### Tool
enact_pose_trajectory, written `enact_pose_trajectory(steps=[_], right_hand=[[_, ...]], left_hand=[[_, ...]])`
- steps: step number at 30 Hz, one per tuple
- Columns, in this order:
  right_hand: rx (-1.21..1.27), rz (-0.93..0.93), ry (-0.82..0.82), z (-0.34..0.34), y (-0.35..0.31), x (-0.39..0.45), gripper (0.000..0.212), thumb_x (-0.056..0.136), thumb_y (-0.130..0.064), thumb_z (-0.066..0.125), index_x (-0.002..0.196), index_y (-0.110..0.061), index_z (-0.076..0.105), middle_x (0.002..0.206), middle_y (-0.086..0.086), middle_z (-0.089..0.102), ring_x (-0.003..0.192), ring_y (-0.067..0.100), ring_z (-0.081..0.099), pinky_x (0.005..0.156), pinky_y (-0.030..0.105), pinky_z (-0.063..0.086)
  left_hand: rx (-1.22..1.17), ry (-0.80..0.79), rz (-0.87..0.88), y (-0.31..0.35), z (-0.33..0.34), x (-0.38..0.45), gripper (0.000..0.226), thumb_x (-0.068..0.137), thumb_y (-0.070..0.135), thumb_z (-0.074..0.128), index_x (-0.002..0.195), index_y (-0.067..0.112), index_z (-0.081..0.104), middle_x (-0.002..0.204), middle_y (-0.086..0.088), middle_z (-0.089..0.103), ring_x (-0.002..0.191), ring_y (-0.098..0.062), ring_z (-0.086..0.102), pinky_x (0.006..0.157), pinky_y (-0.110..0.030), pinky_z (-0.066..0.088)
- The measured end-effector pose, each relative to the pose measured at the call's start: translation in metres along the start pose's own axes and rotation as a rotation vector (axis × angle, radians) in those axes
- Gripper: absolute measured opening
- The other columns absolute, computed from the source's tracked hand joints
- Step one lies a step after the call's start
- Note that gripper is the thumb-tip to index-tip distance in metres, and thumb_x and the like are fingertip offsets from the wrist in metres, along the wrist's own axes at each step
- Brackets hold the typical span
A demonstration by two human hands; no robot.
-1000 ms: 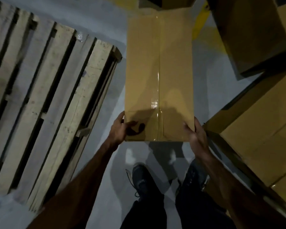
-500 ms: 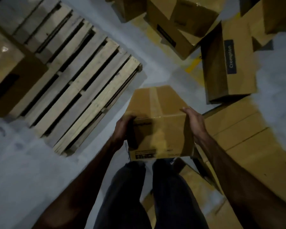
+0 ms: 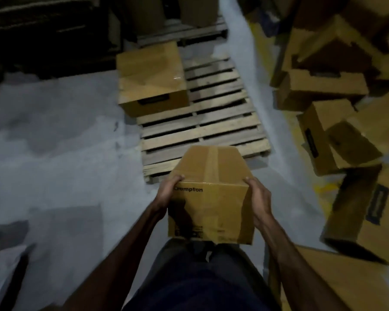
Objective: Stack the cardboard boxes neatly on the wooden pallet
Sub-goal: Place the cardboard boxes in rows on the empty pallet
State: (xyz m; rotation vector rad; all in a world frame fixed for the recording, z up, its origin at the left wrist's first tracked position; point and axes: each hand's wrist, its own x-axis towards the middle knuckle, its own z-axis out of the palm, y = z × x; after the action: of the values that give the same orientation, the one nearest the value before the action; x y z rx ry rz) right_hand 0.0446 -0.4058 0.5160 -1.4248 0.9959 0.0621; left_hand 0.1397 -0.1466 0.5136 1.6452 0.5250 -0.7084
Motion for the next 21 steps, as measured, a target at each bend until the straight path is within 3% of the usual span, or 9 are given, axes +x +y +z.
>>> enact_pose_trajectory(steps=[3, 8, 12, 17, 21], right_hand=[[-0.062, -0.011, -0.074, 0.034, -0.017, -0.011, 0.028, 0.090, -0.050, 0.067, 0.096, -0.025, 0.079, 0.100, 0.004, 0.077, 0.097, 0.029, 0.070, 0.090, 0.049, 0.057], [-0.170, -0.137, -0.230, 0.091, -0.035, -0.032, 0.032, 0.088, -0.057, 0.061, 0.099, -0.032, 0.077, 0.101, 0.001, 0.077, 0.098, 0.028, 0.071, 0.093, 0.055, 0.058], [-0.233, -0.187, -0.292, 0.145, -0.041, -0.058, 0.044, 0.080, -0.064, 0.061, 0.099, -0.028, 0.077, 0.099, 0.005, 0.076, 0.097, 0.030, 0.070, 0.093, 0.058, 0.058], [-0.307, -0.220, -0.342, 0.236, -0.034, -0.095, 0.041, 0.088, -0.060, 0.058, 0.103, -0.026, 0.075, 0.109, 0.009, 0.070, 0.104, 0.032, 0.064, 0.095, 0.054, 0.055], [-0.332, -0.210, -0.377, 0.316, -0.023, -0.124, 0.046, 0.078, -0.066, 0.057, 0.100, -0.030, 0.075, 0.108, 0.008, 0.071, 0.102, 0.031, 0.065, 0.095, 0.058, 0.055]], left_hand=[[-0.048, 0.078, 0.095, 0.002, -0.039, -0.016, 0.040, 0.086, 0.049, 0.073, 0.116, 0.024, 0.076, 0.111, -0.006, 0.079, 0.107, -0.032, 0.072, 0.101, -0.053, 0.056], [-0.165, 0.181, 0.154, -0.008, -0.099, -0.043, 0.045, 0.088, 0.051, 0.069, 0.123, 0.022, 0.073, 0.111, -0.008, 0.078, 0.103, -0.030, 0.074, 0.089, -0.044, 0.059], [-0.263, 0.251, 0.173, -0.024, -0.155, -0.050, 0.031, 0.098, 0.037, 0.066, 0.116, 0.015, 0.076, 0.108, -0.015, 0.079, 0.096, -0.033, 0.074, 0.085, -0.045, 0.059], [-0.302, 0.298, 0.155, -0.043, -0.248, -0.046, 0.048, 0.071, 0.059, 0.073, 0.100, 0.023, 0.082, 0.108, -0.013, 0.078, 0.106, -0.038, 0.071, 0.099, -0.056, 0.054], [-0.298, 0.347, 0.152, -0.050, -0.331, -0.045, 0.043, 0.074, 0.056, 0.071, 0.101, 0.023, 0.081, 0.105, -0.010, 0.079, 0.103, -0.034, 0.071, 0.098, -0.053, 0.054]])
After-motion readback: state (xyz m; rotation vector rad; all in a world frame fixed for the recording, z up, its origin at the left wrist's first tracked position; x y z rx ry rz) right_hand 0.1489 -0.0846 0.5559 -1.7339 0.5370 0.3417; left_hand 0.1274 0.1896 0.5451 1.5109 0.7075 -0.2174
